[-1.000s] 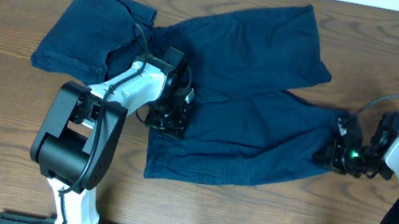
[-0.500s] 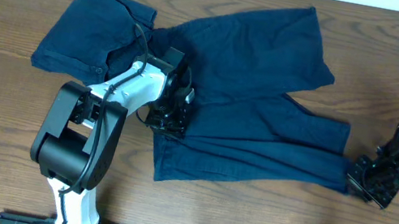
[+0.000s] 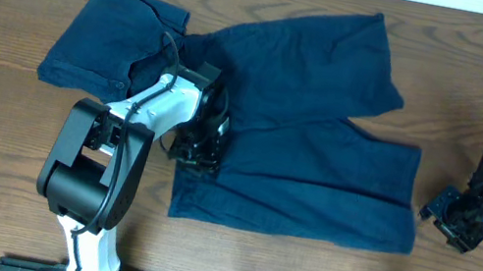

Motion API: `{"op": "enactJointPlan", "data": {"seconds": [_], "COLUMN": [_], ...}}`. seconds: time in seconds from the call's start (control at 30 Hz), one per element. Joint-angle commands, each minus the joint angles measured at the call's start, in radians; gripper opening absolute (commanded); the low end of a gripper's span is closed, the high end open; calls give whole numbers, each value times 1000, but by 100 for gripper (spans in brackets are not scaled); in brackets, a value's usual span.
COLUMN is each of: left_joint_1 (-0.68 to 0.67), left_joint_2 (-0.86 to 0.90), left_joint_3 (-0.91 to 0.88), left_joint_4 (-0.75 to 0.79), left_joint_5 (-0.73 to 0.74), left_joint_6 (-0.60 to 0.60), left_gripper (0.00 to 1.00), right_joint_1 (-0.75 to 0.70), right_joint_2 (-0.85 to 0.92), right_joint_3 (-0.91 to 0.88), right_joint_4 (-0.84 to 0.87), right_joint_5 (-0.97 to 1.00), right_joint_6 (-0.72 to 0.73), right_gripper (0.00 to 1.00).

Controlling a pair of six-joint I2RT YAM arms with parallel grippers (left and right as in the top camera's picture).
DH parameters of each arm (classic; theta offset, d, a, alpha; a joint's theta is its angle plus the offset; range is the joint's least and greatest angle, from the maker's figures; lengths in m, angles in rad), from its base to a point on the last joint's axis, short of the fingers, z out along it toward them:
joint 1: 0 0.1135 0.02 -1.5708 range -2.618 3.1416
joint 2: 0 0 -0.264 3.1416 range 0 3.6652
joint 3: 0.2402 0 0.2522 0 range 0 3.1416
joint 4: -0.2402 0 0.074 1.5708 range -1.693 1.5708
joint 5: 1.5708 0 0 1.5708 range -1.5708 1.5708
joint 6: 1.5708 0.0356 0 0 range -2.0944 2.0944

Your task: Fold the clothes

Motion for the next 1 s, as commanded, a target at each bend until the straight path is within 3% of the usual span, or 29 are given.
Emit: {"op": "enactJointPlan", "data": {"seconds": [0.0, 0.17, 0.27, 0.33, 0.57, 0.6, 0.67, 0.97], "left_joint_1": [6, 7, 7, 7, 7, 7, 7, 7], "left_joint_2": [-18, -108, -150, -163, -167, -167, -167, -167], "left_joint_3": [29, 31, 31, 31, 27, 24, 19, -52], "left_joint_4": [-66, -59, -40, -41, -155, -159, -161, -180], "left_joint_5": [-44, -45, -45, -45, -45, -45, -45, -45], "left_joint_6": [16, 16, 16, 15, 19, 19, 19, 19], "left_gripper": [39, 48, 59, 61, 61, 61, 62, 62], "right_joint_1": [-10, -7, -7, -7, -7, -7, -8, -87], "right_joint_2": [-10, -1, 1, 2, 2, 2, 2, -10], "right_joint_3": [12, -1, -53, -105, -306, -327, -361, -332], "right_joint_4": [28, 69, 197, 308, 711, 755, 842, 894], "right_joint_5": [-169, -229, -387, -439, -452, -460, -471, -441], "right_joint_6": [-116, -123, -149, -143, -90, -86, -87, -77], "right_gripper": [64, 65, 58, 49, 38, 30, 2, 1]}}
